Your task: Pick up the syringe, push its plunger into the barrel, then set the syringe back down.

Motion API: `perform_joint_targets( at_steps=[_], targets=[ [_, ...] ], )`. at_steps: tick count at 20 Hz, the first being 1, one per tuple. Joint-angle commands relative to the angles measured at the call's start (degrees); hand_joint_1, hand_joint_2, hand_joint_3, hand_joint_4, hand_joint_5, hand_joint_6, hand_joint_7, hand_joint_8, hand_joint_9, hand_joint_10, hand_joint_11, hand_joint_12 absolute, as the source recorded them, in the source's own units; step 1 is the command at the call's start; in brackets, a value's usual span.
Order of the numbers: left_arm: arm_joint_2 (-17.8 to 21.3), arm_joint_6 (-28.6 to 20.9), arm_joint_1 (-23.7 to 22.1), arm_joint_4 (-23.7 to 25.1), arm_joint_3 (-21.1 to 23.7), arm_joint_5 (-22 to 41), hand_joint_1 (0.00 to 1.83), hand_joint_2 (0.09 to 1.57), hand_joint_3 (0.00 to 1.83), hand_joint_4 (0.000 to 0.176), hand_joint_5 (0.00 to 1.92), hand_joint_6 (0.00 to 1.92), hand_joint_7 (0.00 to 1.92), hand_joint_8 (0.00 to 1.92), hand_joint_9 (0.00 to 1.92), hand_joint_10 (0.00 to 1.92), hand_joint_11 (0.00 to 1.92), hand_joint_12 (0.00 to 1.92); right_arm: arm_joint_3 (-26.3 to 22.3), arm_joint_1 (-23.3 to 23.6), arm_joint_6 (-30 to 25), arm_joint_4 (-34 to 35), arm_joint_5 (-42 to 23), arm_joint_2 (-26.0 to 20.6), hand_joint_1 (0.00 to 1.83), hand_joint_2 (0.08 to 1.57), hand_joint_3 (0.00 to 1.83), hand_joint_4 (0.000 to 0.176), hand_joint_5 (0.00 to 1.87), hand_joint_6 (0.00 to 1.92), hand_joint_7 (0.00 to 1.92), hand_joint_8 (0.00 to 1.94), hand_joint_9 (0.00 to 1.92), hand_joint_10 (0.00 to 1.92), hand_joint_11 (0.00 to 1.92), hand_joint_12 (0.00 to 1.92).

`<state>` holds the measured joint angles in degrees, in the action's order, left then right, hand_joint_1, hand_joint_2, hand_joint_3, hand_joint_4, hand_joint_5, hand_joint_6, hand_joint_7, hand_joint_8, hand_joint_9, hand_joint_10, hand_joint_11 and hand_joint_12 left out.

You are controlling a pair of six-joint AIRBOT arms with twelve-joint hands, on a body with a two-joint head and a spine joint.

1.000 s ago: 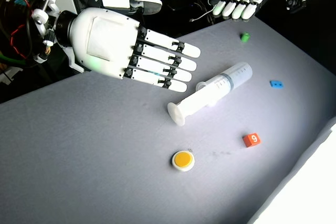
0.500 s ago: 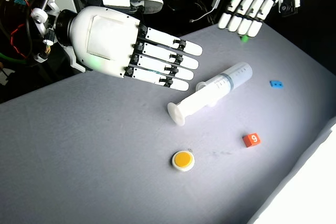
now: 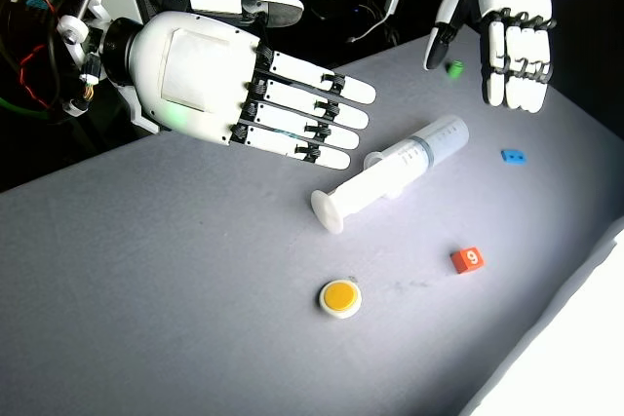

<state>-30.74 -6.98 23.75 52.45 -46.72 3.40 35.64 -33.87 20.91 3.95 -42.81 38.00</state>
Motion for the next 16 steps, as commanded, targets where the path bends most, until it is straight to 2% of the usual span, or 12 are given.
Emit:
perform_joint_targets(
  at_steps=[1,2,3,9,11,13,14,16],
  targets=[
    [0.35,0.08,-0.88,-0.9,0.58,-2.04,0.92,0.97,0.0,0.0,0.0,0.0,0.0,0.0,0.0,0.0,0.0,0.28,-0.14,0.42,-0.15,-0.02,-7.4,-0.17,0.0,1.19,0.0,0.0,0.0,0.0,0.0,0.0,0.0,0.0,0.0,0.0],
    [0.34,0.08,-0.95,-1.41,1.19,-4.13,0.86,0.98,0.0,0.0,0.0,0.0,0.0,0.0,0.0,0.0,0.0,0.31,-0.14,0.38,-0.1,-0.02,-7.39,-0.17,0.0,1.19,0.0,0.0,0.0,0.0,0.0,0.0,0.0,0.0,0.0,0.0],
    [0.28,0.08,-0.79,-2.12,1.74,-5.57,0.93,0.97,0.0,0.0,0.0,0.0,0.0,0.0,0.0,0.0,0.0,0.25,-0.14,0.39,0.02,-0.02,-7.38,-0.1,0.0,1.2,0.0,0.0,0.0,0.0,0.0,0.0,0.0,0.0,0.0,0.0],
    [-2.63,0.06,-0.78,-11.26,4.22,-20.22,0.9,0.98,0.0,0.0,0.0,0.0,0.0,0.0,0.0,0.0,0.0,0.15,-0.17,0.92,0.2,-0.02,-7.07,0.24,0.0,1.18,0.0,0.0,0.0,0.0,0.0,0.0,0.0,0.0,0.0,0.0],
    [-4.17,0.06,-0.59,-12.56,4.14,-22.44,0.9,0.98,0.0,0.0,0.0,0.0,0.0,0.0,0.0,0.0,0.0,0.23,-0.15,0.92,0.2,0.05,-7.08,0.22,0.0,1.19,0.0,0.0,0.0,0.0,0.0,0.0,0.0,0.0,0.0,0.0],
    [-6.06,0.05,-0.33,-13.47,3.78,-24.05,0.91,0.99,0.0,0.0,0.0,0.0,0.0,0.0,0.0,0.0,0.0,0.13,-0.17,0.96,0.21,0.05,-7.08,0.24,0.0,1.18,0.0,0.0,0.0,0.0,0.0,0.0,0.0,0.0,0.0,0.0],
    [-7.29,0.04,-0.08,-13.47,3.35,-24.29,0.94,0.97,0.0,0.0,0.01,0.0,0.0,0.0,0.0,0.0,0.0,0.19,-0.19,0.97,0.21,0.05,-7.07,0.26,0.0,1.18,0.0,0.0,0.0,0.0,0.0,0.0,0.0,0.0,0.0,0.0],
    [-9.58,-0.2,0.42,-13.47,2.19,-24.98,0.92,0.97,0.0,0.0,0.0,0.0,0.0,0.0,0.0,0.0,0.0,0.18,-0.28,0.97,0.21,0.04,-7.01,0.28,0.0,1.18,0.0,0.0,0.0,0.0,0.0,0.0,0.0,0.0,0.0,0.0]
  ],
)
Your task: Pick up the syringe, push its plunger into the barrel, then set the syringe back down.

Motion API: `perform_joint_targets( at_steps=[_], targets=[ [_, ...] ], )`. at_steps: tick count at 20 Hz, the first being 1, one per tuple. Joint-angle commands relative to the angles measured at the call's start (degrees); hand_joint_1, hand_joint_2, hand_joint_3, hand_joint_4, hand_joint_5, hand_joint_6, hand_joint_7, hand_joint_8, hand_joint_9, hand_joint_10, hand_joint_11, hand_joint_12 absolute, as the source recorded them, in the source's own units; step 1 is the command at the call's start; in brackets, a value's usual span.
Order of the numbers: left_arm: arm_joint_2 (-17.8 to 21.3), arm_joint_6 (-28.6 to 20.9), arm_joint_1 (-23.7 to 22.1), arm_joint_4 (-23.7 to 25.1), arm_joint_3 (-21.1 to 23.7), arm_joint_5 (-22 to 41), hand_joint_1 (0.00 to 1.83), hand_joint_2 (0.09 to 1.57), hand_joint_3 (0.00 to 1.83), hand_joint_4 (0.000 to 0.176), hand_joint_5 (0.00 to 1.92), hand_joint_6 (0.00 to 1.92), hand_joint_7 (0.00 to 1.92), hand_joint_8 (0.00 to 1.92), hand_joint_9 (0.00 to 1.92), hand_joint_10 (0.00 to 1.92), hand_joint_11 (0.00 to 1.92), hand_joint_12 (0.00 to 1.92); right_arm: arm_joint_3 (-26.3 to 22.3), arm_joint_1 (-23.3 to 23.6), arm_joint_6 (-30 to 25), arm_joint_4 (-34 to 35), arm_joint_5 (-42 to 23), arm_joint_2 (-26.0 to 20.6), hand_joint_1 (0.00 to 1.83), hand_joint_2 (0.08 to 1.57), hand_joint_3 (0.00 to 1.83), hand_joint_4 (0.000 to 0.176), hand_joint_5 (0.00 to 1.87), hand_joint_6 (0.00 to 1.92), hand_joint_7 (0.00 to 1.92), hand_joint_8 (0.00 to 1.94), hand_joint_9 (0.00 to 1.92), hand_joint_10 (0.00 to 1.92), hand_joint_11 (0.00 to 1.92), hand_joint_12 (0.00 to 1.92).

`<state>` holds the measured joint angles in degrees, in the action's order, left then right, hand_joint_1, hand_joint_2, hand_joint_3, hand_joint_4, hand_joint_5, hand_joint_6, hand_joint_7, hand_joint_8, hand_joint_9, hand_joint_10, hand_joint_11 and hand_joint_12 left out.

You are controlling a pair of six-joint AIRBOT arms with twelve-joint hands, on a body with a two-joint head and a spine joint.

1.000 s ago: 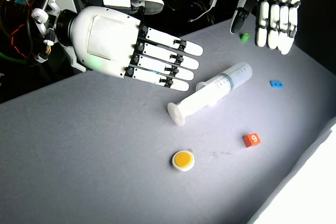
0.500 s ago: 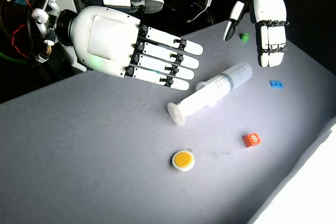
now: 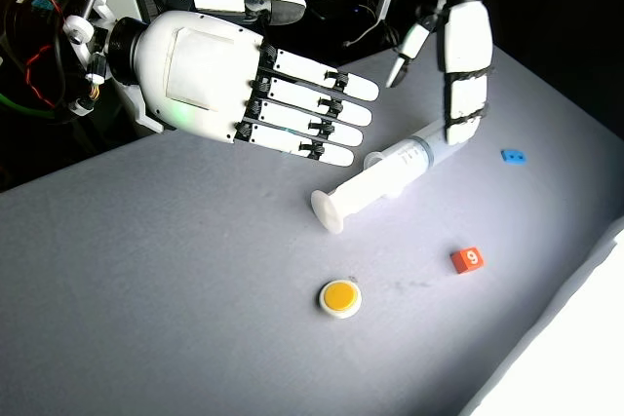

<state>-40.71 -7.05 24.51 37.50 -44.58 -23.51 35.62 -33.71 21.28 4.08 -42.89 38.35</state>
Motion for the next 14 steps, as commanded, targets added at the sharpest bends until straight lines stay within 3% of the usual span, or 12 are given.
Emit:
perform_joint_targets(
  at_steps=[1,14],
  targets=[
    [-0.71,-0.17,-0.15,1.48,-0.64,1.77,0.92,0.98,0.0,0.0,0.0,0.0,0.0,0.0,0.0,0.0,0.0,0.17,-0.32,0.82,-0.16,-0.09,-6.92,-0.07,0.0,1.18,0.0,0.0,0.0,0.0,0.0,0.0,0.0,0.0,0.0,0.0],
    [-11.26,-0.2,3.8,1.53,-9.99,1.8,0.86,1.01,0.01,0.0,0.0,0.0,0.0,0.0,0.0,0.0,0.0,0.15,-0.35,1.04,-0.62,0.03,-8.45,-0.01,0.0,1.18,0.0,0.0,0.0,0.0,0.0,0.0,0.0,0.0,0.0,0.0]
  ],
)
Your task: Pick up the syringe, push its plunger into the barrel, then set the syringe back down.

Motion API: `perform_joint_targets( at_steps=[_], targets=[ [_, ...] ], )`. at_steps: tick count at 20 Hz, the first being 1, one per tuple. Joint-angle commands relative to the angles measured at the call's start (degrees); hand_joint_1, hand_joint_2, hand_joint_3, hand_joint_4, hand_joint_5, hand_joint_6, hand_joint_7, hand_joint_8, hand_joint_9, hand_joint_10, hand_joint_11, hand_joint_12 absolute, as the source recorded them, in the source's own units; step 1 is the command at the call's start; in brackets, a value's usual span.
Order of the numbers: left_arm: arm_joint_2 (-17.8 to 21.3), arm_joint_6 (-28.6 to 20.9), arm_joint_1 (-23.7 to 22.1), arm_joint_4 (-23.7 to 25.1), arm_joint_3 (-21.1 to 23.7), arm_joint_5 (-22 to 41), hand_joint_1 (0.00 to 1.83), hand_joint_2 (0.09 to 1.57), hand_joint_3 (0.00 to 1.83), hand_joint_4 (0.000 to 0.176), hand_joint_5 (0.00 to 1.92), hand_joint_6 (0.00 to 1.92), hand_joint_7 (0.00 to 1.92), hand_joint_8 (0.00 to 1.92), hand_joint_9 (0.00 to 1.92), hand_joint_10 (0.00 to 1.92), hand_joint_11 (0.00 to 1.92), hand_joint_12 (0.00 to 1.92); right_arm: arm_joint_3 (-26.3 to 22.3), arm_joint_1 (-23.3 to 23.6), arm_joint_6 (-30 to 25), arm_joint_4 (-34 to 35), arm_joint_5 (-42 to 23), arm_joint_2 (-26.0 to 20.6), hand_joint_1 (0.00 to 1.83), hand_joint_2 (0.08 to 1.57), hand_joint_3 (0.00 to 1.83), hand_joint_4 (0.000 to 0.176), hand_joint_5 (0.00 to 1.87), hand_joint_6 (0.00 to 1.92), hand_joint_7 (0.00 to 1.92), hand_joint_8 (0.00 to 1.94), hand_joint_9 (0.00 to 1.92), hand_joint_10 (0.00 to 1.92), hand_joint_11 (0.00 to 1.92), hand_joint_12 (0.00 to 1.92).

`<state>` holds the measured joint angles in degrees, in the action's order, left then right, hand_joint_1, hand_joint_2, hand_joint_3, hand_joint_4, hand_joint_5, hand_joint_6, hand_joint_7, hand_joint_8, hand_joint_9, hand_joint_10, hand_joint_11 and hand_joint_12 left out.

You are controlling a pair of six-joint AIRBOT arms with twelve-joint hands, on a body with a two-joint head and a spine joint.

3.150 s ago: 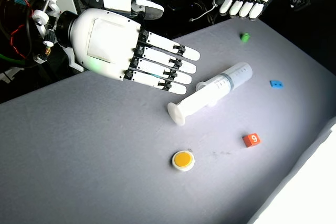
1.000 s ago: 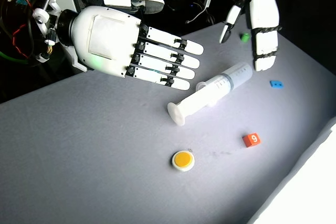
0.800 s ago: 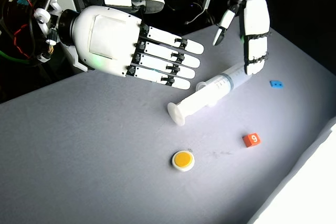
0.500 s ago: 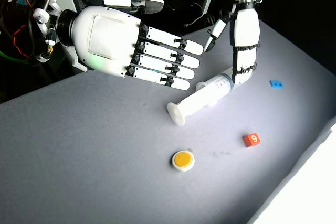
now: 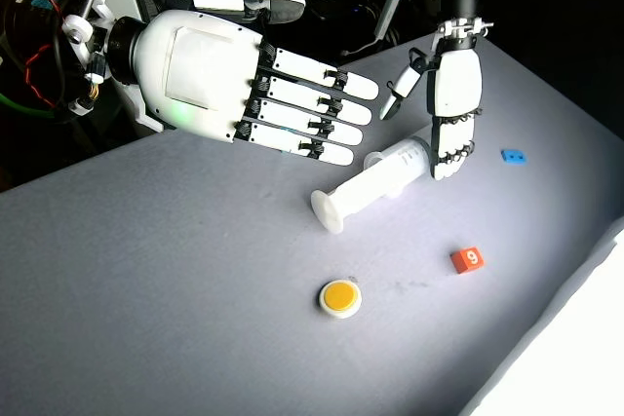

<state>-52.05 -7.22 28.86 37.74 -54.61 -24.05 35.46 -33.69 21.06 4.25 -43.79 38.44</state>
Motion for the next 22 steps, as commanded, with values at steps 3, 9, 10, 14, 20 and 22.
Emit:
perform_joint_targets(
  at_steps=[3,9,10,14,20,22],
  targets=[
    [-1.6,-0.02,0.39,1.29,-1.27,3.08,0.89,1.0,0.0,0.0,0.0,0.0,0.0,0.0,0.0,0.0,0.0,0.13,-0.2,1.02,-0.43,0.09,-7.59,-0.1,0.0,1.17,0.0,0.0,0.0,0.0,0.0,0.0,0.0,0.0,0.0,0.0],
    [-4.56,-0.02,2.33,1.3,-4.56,4.52,0.84,1.02,0.0,0.0,0.0,0.0,0.0,0.0,0.0,0.0,0.0,0.27,-0.2,1.02,-0.85,0.42,-7.59,-0.12,0.0,1.18,0.0,0.0,0.02,0.01,0.0,0.0,0.0,0.0,0.0,0.0],
    [-4.85,-0.02,2.6,1.29,-4.99,4.86,0.83,1.02,0.0,0.0,0.0,0.0,0.0,0.0,0.0,0.0,0.0,0.28,-0.19,1.02,-0.84,0.42,-7.59,-0.12,0.0,1.18,0.0,0.0,0.02,0.01,0.0,0.0,0.0,0.0,0.0,0.0],
    [-5.7,-0.17,3.97,1.22,-6.31,5.82,0.8,1.03,0.0,0.0,0.0,0.0,0.0,0.0,0.0,0.0,0.0,0.18,-0.19,1.02,-0.83,0.42,-7.63,-0.12,0.0,1.19,0.0,0.0,0.0,0.0,0.0,0.0,0.0,0.0,0.0,0.0],
    [-6.07,-0.2,4.98,1.1,-7.13,6.7,0.9,1.09,0.01,0.0,0.1,0.02,0.16,0.02,0.17,0.03,0.0,0.71,-0.19,1.02,-0.79,0.42,-7.66,-0.11,0.0,1.19,0.0,0.0,0.02,0.01,0.0,0.0,0.0,0.0,0.0,0.0],
    [-6.22,-0.2,5.06,1.1,-7.33,6.83,0.93,1.1,0.0,0.0,0.19,0.02,0.27,0.02,0.27,0.04,0.0,0.87,-0.19,1.02,-0.77,0.42,-7.67,-0.11,0.0,1.2,0.0,0.0,0.02,0.0,0.0,0.0,0.0,0.0,0.0,0.0]
  ],
)
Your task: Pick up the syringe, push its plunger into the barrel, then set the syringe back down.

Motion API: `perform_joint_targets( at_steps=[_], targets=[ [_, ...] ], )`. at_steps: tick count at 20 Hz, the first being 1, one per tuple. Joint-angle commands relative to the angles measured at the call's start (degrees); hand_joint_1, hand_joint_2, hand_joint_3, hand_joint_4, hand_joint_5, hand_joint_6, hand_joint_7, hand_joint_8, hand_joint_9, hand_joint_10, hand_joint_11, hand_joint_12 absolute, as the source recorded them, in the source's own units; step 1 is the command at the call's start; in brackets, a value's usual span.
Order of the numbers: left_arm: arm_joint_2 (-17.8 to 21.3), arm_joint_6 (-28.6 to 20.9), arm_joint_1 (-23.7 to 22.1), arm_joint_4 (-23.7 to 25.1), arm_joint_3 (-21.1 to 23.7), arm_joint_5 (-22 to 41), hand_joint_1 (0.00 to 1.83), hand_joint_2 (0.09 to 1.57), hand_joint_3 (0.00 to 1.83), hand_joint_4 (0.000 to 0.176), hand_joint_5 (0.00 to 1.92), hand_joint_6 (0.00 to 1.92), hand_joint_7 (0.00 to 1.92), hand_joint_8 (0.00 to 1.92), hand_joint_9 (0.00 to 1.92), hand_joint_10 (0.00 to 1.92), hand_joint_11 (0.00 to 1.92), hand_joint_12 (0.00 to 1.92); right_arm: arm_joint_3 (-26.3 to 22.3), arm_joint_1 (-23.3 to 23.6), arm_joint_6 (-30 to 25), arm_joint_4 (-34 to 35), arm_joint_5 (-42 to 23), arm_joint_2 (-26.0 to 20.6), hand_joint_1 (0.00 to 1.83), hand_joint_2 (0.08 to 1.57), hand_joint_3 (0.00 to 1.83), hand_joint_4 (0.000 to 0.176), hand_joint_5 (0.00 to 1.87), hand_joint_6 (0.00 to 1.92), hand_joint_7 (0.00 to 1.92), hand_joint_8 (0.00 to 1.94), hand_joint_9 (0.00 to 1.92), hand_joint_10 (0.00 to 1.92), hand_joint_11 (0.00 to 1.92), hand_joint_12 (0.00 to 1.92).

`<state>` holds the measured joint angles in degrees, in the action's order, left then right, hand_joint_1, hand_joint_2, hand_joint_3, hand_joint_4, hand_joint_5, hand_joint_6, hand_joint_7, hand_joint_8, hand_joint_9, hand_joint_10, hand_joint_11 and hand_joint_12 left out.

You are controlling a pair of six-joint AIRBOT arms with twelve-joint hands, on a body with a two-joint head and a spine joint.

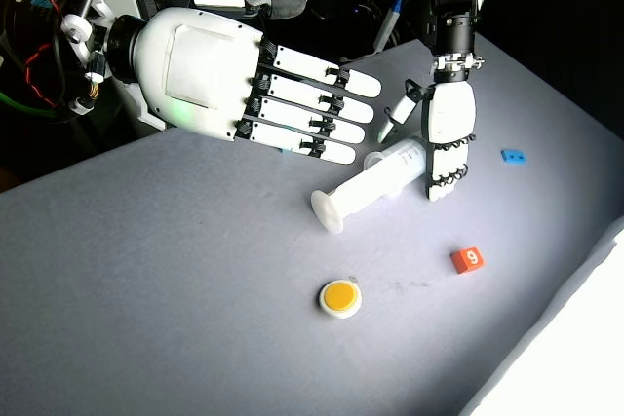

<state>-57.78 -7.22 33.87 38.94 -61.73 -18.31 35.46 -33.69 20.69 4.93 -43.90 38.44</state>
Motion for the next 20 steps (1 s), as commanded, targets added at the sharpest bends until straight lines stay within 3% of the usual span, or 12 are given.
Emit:
perform_joint_targets(
  at_steps=[1,2,3,5,8,9,10,12,13,15,16,20],
  targets=[
    [-0.55,-0.2,0.06,-0.1,-0.29,1.08,1.12,1.1,0.0,0.0,0.64,0.11,0.78,0.11,0.76,0.21,0.26,1.19,-0.19,1.02,-0.39,-0.26,-7.63,-0.11,0.0,1.19,0.0,0.0,0.02,0.0,0.0,0.0,0.0,0.0,0.0,0.0],
    [-0.58,-0.2,0.06,-0.1,-0.32,1.08,1.34,1.08,0.0,0.0,0.96,0.68,1.09,0.59,0.92,1.0,0.49,1.39,-0.19,1.02,-0.39,-0.26,-7.73,-0.1,0.0,1.19,0.0,0.0,0.02,0.0,0.0,0.0,0.0,0.0,0.0,0.0],
    [-0.63,-0.2,0.06,-0.1,-0.45,1.09,1.38,1.08,0.0,0.0,0.98,0.82,1.14,0.73,0.9,1.19,0.54,1.46,-0.19,1.02,-0.39,-0.26,-7.75,-0.1,0.0,1.2,0.01,0.0,0.01,0.0,0.0,0.0,0.0,0.0,0.0,0.0],
    [-0.72,-0.2,0.05,-0.1,-0.68,1.1,1.38,1.1,0.0,0.0,0.95,0.91,1.09,0.9,0.86,1.29,0.56,1.53,-0.19,1.02,-0.39,-0.24,-7.78,-0.09,0.0,1.2,0.01,0.0,0.02,0.01,0.0,0.0,0.0,0.0,0.0,0.0],
    [-0.71,-0.2,-0.13,-0.1,-0.81,1.1,1.37,1.12,0.0,0.0,0.89,1.07,1.04,0.97,0.82,1.31,0.53,1.56,-0.2,1.05,-0.4,0.23,-7.86,-0.02,0.0,1.2,0.0,0.0,0.01,0.0,0.0,0.0,0.0,0.0,0.0,0.0],
    [-0.61,-0.2,-0.34,-0.1,-0.81,1.09,1.25,1.12,0.0,0.0,0.9,1.06,1.03,1.02,0.83,1.21,0.51,1.59,-0.2,1.08,-0.4,0.55,-7.86,-0.01,0.0,1.2,0.0,0.0,0.02,0.01,0.0,0.0,0.0,0.0,0.0,0.0],
    [-0.36,-0.2,-0.62,-0.1,-0.73,1.09,1.23,1.12,0.0,0.0,0.91,1.06,1.04,1.0,0.85,1.15,0.5,1.58,-0.2,1.19,-0.4,1.12,-7.86,0.08,0.0,1.2,0.0,0.0,0.01,0.0,0.0,0.0,0.0,0.0,0.0,0.0],
    [0.51,-0.2,-1.45,-0.09,-0.17,1.08,1.37,1.12,0.0,0.0,0.92,1.04,1.06,0.91,0.83,1.3,0.54,1.55,-0.2,1.58,-0.33,3.14,-7.86,0.54,0.0,1.2,0.0,0.0,0.01,0.0,0.0,0.0,0.0,0.0,0.0,0.0],
    [1.11,-0.2,-2.05,-0.09,0.29,1.09,1.25,1.11,0.0,0.0,0.94,1.04,1.05,0.94,0.85,1.16,0.55,1.55,-0.2,1.9,-0.11,4.54,-7.87,0.86,0.0,1.2,0.0,0.0,0.0,0.0,0.0,0.0,0.0,0.0,0.0,0.0],
    [2.94,-0.2,-3.82,-0.09,1.75,1.1,1.22,1.12,0.0,0.0,0.91,1.09,1.03,0.98,0.86,1.1,0.52,1.56,-0.2,2.71,0.31,7.97,-7.77,1.61,0.0,1.19,0.0,0.0,0.0,0.0,0.0,0.0,0.0,0.0,0.0,0.0],
    [3.75,-0.2,-4.58,-0.1,2.49,1.1,1.34,1.13,0.0,0.0,0.9,1.1,1.02,0.96,0.82,1.28,0.49,1.58,-0.2,2.86,0.31,9.15,-7.66,1.83,0.0,1.19,0.0,0.0,0.0,0.0,0.0,0.0,0.0,0.0,0.0,0.0],
    [8.41,-0.21,-9.05,-1.22,5.79,1.5,1.36,1.14,0.0,0.0,0.91,1.11,0.99,1.0,0.78,1.36,0.43,1.59,-0.2,3.84,0.11,16.14,-6.12,3.09,0.0,1.17,0.0,0.0,0.0,0.0,0.0,0.0,0.0,0.0,0.0,0.0]
  ],
)
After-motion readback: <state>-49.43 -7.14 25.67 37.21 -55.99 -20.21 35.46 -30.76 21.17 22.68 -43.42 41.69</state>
